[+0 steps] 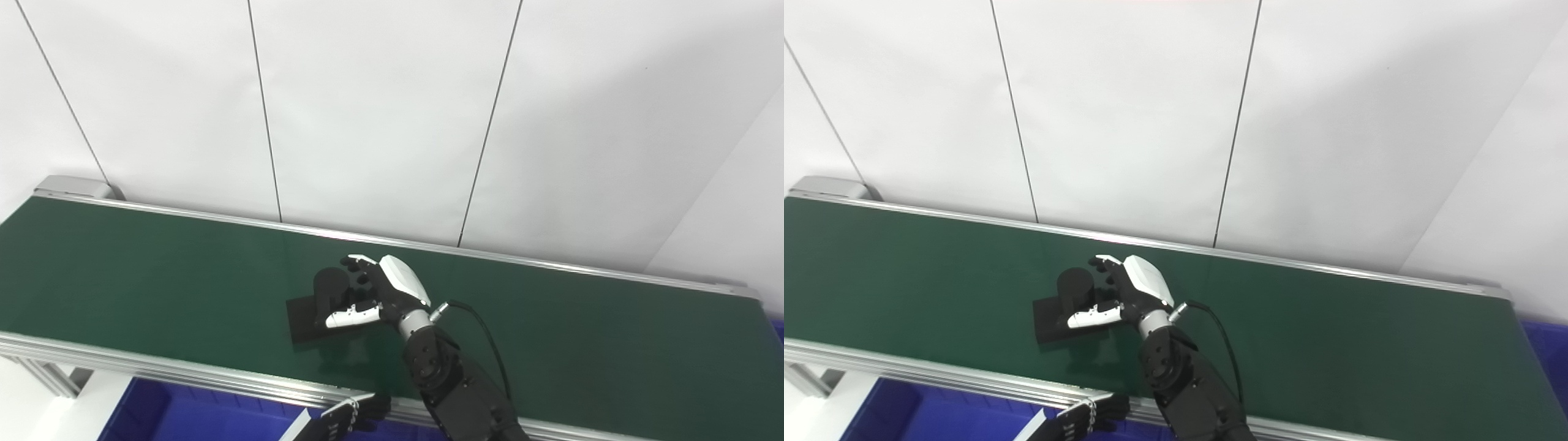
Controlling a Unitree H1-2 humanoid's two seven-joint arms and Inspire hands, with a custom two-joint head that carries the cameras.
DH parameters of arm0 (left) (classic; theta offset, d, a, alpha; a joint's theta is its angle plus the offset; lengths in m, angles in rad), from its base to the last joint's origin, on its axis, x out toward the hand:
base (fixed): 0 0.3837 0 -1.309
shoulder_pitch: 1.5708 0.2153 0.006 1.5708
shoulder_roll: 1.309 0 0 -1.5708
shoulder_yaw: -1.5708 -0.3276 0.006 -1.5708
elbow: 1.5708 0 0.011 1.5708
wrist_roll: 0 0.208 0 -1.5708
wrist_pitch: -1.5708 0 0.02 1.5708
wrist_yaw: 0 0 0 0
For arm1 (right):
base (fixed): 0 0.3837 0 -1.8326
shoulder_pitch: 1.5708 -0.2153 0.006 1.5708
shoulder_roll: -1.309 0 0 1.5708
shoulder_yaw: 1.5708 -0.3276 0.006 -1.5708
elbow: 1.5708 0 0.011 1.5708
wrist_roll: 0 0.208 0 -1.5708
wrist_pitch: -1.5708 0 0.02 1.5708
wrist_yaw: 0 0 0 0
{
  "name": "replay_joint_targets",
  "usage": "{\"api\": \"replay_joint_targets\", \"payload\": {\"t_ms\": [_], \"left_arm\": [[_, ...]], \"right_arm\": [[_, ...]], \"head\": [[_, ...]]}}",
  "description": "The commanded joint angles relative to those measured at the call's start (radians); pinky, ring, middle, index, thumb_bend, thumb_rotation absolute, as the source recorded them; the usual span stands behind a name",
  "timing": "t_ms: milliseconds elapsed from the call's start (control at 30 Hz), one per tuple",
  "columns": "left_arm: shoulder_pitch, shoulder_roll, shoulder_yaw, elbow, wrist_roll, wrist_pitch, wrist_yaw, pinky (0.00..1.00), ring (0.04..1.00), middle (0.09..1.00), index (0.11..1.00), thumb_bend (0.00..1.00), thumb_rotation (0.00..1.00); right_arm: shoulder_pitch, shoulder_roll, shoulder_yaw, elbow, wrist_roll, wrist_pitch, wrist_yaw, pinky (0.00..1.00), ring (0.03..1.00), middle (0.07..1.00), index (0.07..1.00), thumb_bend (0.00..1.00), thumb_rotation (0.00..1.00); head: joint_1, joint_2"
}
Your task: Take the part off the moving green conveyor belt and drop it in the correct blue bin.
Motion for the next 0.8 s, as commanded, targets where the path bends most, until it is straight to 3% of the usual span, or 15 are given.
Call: {"api": "replay_joint_targets", "payload": {"t_ms": [0,200,267,367,400,433,500,600,767], "left_arm": [[-0.004,0.002,-0.004,-0.033,0.005,-0.036,0.015,0.8,0.836,0.842,0.833,0.83,0.22],[0.0,0.003,-0.004,-0.042,0.005,-0.036,0.023,0.78,0.825,0.84,0.83,0.84,0.22],[0.001,0.005,-0.006,-0.044,0.008,-0.036,0.028,0.78,0.82,0.839,0.831,0.83,0.22],[0.001,0.007,-0.007,-0.045,0.006,-0.036,0.032,0.79,0.821,0.84,0.833,0.82,0.22],[0.002,0.007,-0.006,-0.046,0.003,-0.036,0.031,0.8,0.824,0.84,0.833,0.82,0.22],[0.002,0.007,-0.005,-0.045,0.0,-0.036,0.027,0.8,0.826,0.84,0.834,0.83,0.22],[0.002,0.007,-0.003,-0.045,-0.004,-0.036,0.024,0.79,0.822,0.84,0.836,0.83,0.22],[0.002,0.008,0.002,-0.045,-0.013,-0.036,0.017,0.78,0.819,0.84,0.838,0.83,0.22],[0.003,0.009,0.008,-0.048,-0.028,-0.036,0.002,0.77,0.812,0.834,0.831,0.82,0.19]], "right_arm": [[-0.045,0.033,0.009,-0.002,-0.009,-0.057,-0.029,0.71,0.804,0.853,0.856,0.9,0.39],[-0.054,0.043,0.033,0.045,-0.033,-0.091,-0.081,0.64,0.767,0.84,0.826,0.79,0.35],[-0.055,0.045,0.041,0.066,-0.042,-0.118,-0.113,0.59,0.718,0.801,0.782,0.67,0.24],[-0.06,0.045,0.057,0.101,-0.063,-0.17,-0.182,0.56,0.679,0.769,0.753,0.62,0.18],[-0.062,0.043,0.066,0.119,-0.077,-0.195,-0.219,0.5,0.597,0.686,0.628,0.56,0.15],[-0.064,0.043,0.071,0.134,-0.087,-0.21,-0.248,0.44,0.529,0.573,0.583,0.54,0.08],[-0.059,0.043,0.075,0.136,-0.098,-0.213,-0.277,0.37,0.431,0.504,0.512,0.52,0.02],[-0.044,0.034,0.081,0.109,-0.115,-0.203,-0.294,0.36,0.436,0.459,0.533,0.52,0.0],[-0.019,0.019,0.071,0.08,-0.126,-0.214,-0.327,0.42,0.397,0.515,0.558,0.51,0.0]], "head": [[0.0,0.0],[-0.003,0.005],[-0.005,0.006],[-0.006,0.007],[-0.006,0.009],[-0.006,0.01],[-0.007,0.012],[-0.011,0.015],[-0.014,0.023]]}}
